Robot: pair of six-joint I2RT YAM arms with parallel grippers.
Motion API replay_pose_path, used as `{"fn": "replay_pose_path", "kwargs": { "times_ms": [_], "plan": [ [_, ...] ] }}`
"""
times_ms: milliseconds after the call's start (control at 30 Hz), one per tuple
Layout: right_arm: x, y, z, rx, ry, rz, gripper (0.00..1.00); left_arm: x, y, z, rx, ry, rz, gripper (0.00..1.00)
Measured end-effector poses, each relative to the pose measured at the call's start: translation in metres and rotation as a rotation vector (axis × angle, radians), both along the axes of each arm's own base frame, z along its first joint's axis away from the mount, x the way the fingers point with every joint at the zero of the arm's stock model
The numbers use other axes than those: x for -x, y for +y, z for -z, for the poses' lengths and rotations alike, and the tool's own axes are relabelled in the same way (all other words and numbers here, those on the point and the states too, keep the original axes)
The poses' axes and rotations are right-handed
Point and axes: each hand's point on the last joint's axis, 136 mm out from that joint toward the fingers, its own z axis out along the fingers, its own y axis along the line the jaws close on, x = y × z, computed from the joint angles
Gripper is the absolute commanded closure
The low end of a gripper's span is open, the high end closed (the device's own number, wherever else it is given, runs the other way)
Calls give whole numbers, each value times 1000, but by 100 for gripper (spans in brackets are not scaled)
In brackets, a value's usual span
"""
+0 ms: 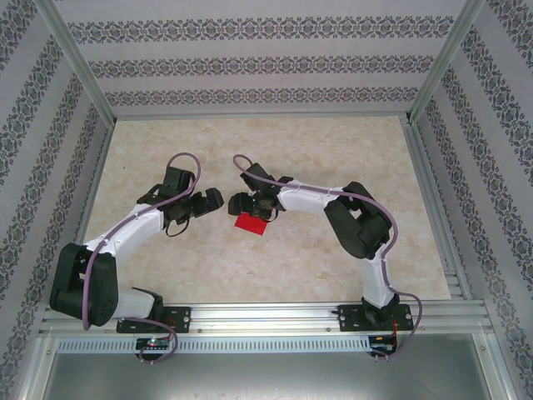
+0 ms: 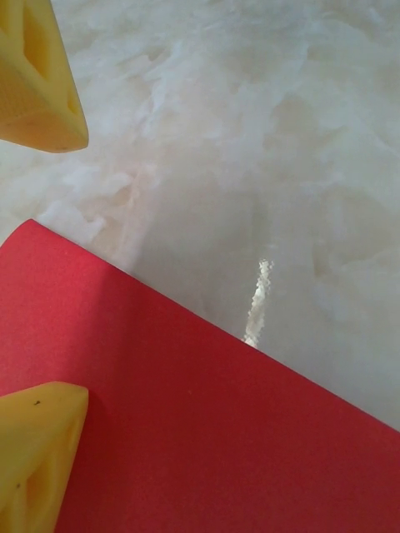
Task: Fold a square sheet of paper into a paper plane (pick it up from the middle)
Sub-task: Rotate the paper at the center of the table.
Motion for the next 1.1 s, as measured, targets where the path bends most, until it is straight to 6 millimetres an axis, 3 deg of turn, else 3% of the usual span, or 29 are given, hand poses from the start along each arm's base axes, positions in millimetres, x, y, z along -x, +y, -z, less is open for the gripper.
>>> {"fn": "replay_pose_path", "kwargs": {
  "times_ms": [300, 600, 700, 800, 933, 1100],
  "plan": [
    [17, -6, 4, 20, -58, -185, 31, 1, -1, 0, 6, 2, 5, 0],
    [60, -50, 3, 108, -72, -344, 29, 0, -17, -8, 87, -14, 57, 2],
    [63, -57, -11, 89, -84, -304, 26, -1, -25, -12, 119, -25, 82, 4],
    [56, -63, -42, 35, -132, -193, 25, 0, -37, -14, 147, -36, 123, 7],
    [44, -87, -73, -55, -173, 8, 25, 5, -68, -8, 193, -20, 209, 20],
    [46, -132, -55, -67, -87, 214, 28, 7, -110, 5, 236, 34, 307, 42]
  ]
}}
